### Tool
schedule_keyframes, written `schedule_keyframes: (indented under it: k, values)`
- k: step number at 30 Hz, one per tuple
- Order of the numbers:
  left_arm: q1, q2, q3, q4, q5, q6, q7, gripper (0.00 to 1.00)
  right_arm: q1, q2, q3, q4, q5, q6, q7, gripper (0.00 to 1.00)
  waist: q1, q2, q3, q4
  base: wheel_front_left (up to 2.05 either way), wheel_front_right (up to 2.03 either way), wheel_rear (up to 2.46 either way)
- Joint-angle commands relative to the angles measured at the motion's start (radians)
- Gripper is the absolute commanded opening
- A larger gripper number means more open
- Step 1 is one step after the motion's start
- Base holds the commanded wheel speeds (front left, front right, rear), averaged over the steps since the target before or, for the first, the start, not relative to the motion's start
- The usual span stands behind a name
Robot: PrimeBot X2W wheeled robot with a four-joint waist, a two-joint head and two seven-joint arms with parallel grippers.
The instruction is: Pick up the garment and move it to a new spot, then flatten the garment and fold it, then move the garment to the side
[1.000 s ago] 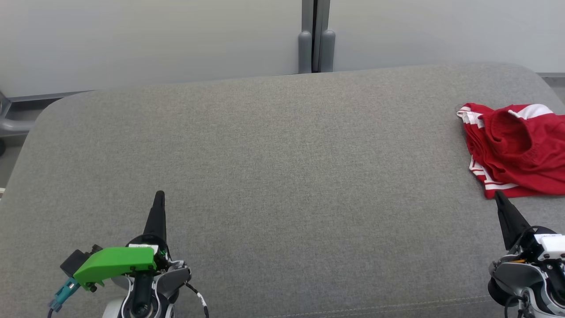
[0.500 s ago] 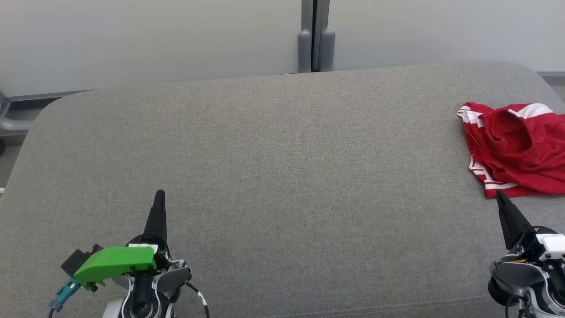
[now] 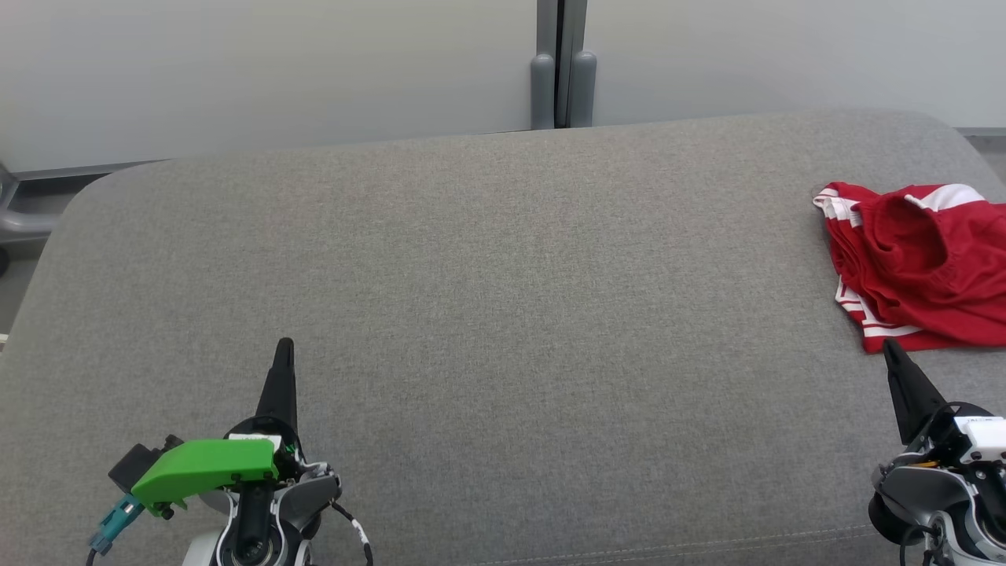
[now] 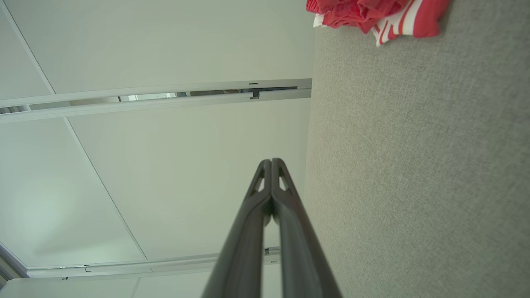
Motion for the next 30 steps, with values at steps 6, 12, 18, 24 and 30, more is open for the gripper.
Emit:
schedule_keyframes:
  k: [6, 12, 18, 24, 30]
  values:
    - [-0.013, 0.001, 0.004, 0.001, -0.007, -0.003, 0.0, 0.0, -0.009, -0.004, -0.001, 0.003, 0.004, 0.0, 0.004, 0.0, 0.0, 0.0, 0.0, 0.0, 0.0, 0.0, 0.0]
    - [-0.013, 0.001, 0.004, 0.001, -0.007, -0.003, 0.0, 0.0, -0.009, -0.004, -0.001, 0.003, 0.004, 0.0, 0.004, 0.0, 0.0, 0.0, 0.0, 0.0, 0.0, 0.0, 0.0]
    - [-0.013, 0.001, 0.004, 0.001, -0.007, -0.003, 0.0, 0.0, -0.009, -0.004, -0.001, 0.003, 0.004, 0.0, 0.004, 0.0, 0.0, 0.0, 0.0, 0.0, 0.0, 0.0, 0.0]
    - [-0.013, 0.001, 0.004, 0.001, -0.007, -0.003, 0.0, 0.0, -0.009, -0.004, -0.001, 0.003, 0.004, 0.0, 0.004, 0.0, 0.0, 0.0, 0.0, 0.0, 0.0, 0.0, 0.0]
    - [-0.013, 0.001, 0.004, 0.001, -0.007, -0.003, 0.0, 0.0, -0.009, -0.004, -0.001, 0.003, 0.004, 0.0, 0.004, 0.0, 0.0, 0.0, 0.0, 0.0, 0.0, 0.0, 0.0]
